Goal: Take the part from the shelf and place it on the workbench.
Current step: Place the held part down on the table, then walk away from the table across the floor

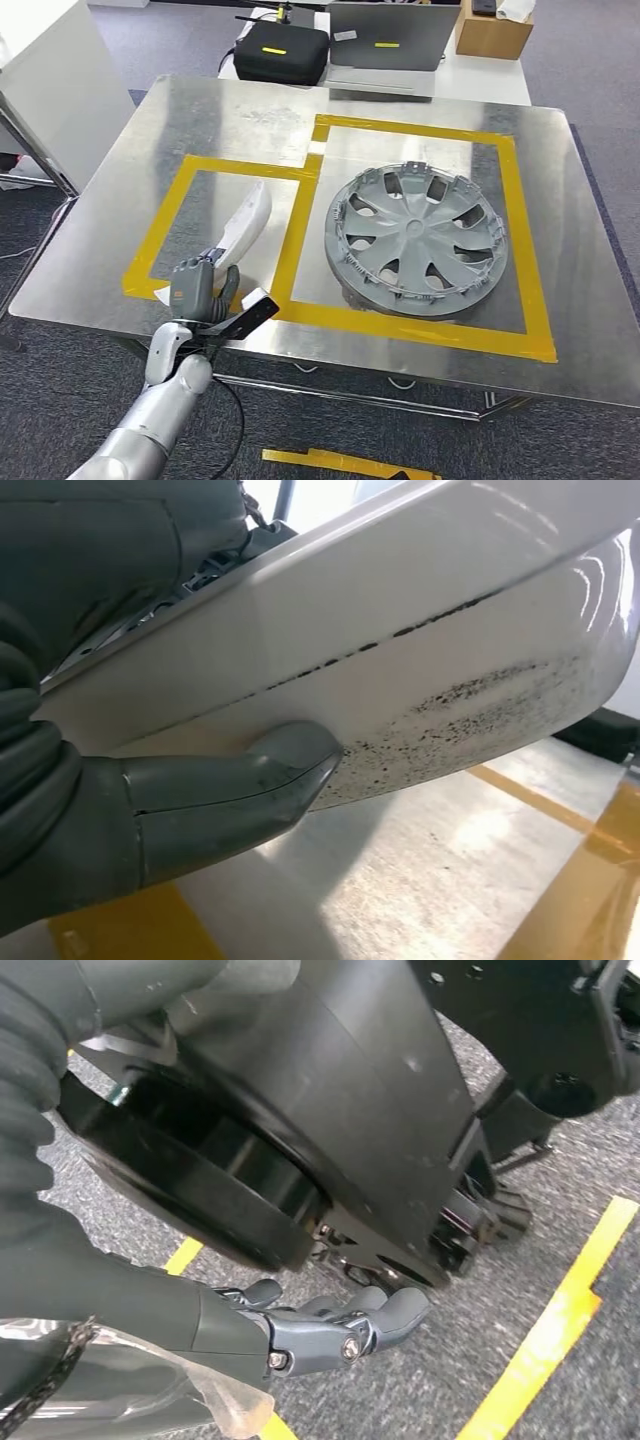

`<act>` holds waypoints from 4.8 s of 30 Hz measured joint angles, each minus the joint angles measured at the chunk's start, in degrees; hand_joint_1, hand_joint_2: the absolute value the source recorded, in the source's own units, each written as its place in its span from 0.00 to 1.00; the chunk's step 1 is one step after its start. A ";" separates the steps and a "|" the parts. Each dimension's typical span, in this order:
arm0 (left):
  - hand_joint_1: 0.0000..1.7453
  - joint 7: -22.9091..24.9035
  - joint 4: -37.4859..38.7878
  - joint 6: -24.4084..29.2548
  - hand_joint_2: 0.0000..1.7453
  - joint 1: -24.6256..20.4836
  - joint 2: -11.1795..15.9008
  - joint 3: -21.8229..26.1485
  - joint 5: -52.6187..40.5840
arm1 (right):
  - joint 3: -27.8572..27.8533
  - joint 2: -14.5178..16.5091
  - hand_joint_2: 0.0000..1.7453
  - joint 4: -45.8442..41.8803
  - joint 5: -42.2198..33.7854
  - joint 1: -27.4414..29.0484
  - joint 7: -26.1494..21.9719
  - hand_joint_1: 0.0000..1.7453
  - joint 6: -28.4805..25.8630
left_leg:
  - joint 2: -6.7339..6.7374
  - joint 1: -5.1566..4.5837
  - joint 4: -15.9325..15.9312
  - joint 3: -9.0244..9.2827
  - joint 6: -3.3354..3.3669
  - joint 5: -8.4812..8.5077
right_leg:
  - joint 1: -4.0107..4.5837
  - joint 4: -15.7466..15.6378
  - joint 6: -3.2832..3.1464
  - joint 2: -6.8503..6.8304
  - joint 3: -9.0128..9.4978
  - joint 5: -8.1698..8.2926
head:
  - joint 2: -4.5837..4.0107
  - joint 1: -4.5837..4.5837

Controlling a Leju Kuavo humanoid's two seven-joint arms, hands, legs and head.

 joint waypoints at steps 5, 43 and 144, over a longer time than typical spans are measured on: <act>0.50 5.64 6.74 1.33 1.00 -3.89 0.76 0.01 -6.23 | 0.15 0.00 0.50 0.00 0.38 -0.42 0.58 0.00 0.22 | -0.01 -0.03 -0.01 0.19 0.34 -0.37 | 0.00 -1.10 0.17 -0.08 0.72 -0.51 | 0.00 -0.01; 0.00 -13.43 -35.62 1.97 0.00 26.09 -4.24 -3.16 11.15 | 1.07 0.38 0.00 -0.07 -4.78 2.39 0.08 0.00 -2.29 | 0.76 1.82 -1.12 1.99 -1.57 0.49 | -2.30 -0.22 3.42 -0.64 -0.37 0.44 | 0.00 0.14; 0.00 -0.34 39.78 -13.28 0.00 18.69 -2.52 39.82 17.10 | -2.43 3.28 0.00 1.34 -9.53 4.46 -0.14 0.00 -6.29 | -0.13 1.19 13.69 -1.41 -2.19 -10.76 | -0.48 -1.29 -1.25 -4.03 -1.11 3.04 | 0.00 -0.61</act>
